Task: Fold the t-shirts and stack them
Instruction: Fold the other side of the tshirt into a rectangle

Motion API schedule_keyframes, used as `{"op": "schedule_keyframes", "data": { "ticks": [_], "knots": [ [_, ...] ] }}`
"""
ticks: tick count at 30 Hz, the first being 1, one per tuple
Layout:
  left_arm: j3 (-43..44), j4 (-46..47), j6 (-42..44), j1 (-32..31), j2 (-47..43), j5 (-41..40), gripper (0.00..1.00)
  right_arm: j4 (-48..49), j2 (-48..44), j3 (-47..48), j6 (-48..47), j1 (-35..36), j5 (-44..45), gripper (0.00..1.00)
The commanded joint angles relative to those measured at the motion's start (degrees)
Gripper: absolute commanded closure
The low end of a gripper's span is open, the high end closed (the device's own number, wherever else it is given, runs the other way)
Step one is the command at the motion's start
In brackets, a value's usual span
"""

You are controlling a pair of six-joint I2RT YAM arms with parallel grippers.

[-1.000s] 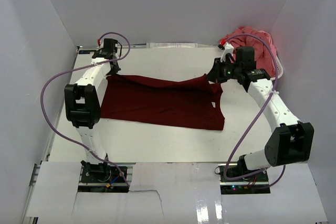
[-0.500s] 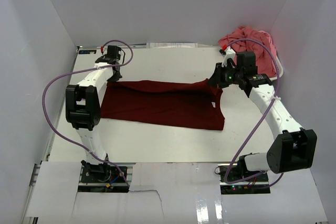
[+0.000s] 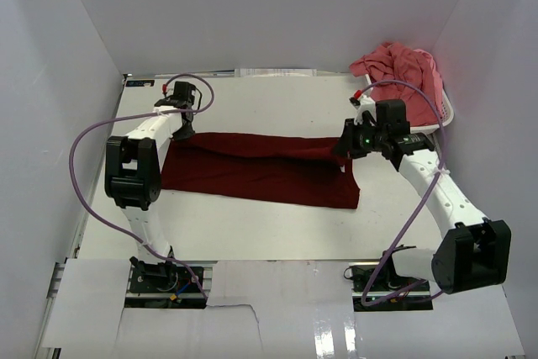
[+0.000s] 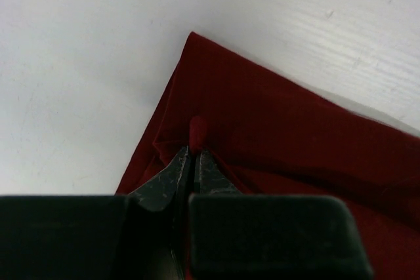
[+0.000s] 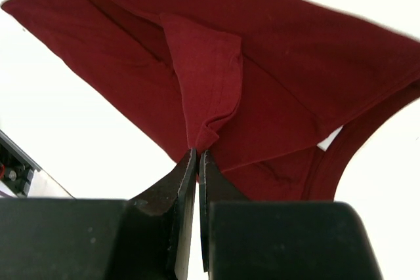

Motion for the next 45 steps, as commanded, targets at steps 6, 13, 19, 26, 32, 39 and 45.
{"op": "schedule_keyframes", "data": {
  "ticks": [6,13,19,26,32,39,45],
  "knots": [
    [-5.3,-0.5,-1.3,-0.4,-7.4,0.1,1.00,-3.8,-4.2,-6.8,3.5,2.5,4.0,0.92],
    [-9.4,-4.0,-4.6,-0.4,-10.2,-3.2,0.02,-11.0,-5.9,-10.7,7.6,7.9,10.3,0.52],
    [-8.0,-3.8,-6.6,-0.3,-14.4,-6.4,0.02,-8.6,-8.5,-8.7,9.6,8.8,13.4,0.24],
    [2.5,-3.2,-4.2,-0.4,-6.1,1.0,0.02,-0.6,4.3,-3.1,8.3,8.8,10.8,0.24],
    [8.6,-2.6,-2.9,-0.4,0.3,3.0,0.02,6.1,13.5,0.4,7.7,8.7,8.6,0.26],
    [13.2,-5.3,-3.4,-0.3,7.1,3.4,0.02,7.9,22.2,6.6,6.9,8.6,9.3,0.28],
    [11.0,-4.9,-5.1,0.8,6.4,5.1,0.02,8.0,27.3,11.6,7.9,5.2,10.4,0.34]
  ]
}}
